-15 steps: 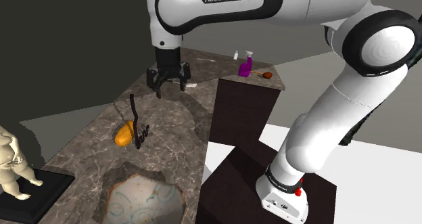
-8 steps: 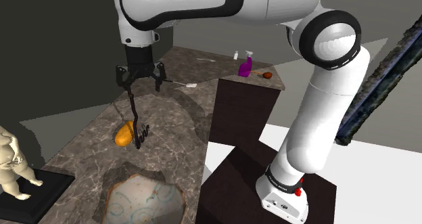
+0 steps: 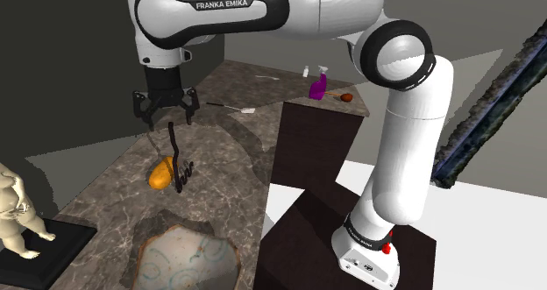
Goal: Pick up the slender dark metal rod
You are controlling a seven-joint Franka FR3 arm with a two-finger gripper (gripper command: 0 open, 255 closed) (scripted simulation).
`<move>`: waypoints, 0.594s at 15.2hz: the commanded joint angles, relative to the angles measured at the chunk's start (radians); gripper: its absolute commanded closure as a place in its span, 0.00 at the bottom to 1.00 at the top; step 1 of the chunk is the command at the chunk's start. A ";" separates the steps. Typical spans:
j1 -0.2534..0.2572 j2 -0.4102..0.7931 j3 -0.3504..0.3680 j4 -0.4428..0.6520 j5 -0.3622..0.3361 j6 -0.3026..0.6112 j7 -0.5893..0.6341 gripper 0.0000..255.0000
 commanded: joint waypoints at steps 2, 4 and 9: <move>0.000 0.004 -0.001 -0.047 -0.001 0.051 -0.002 0.00; 0.000 0.004 -0.001 -0.047 -0.001 0.051 -0.002 0.00; 0.000 0.002 -0.001 -0.049 0.000 0.052 -0.002 1.00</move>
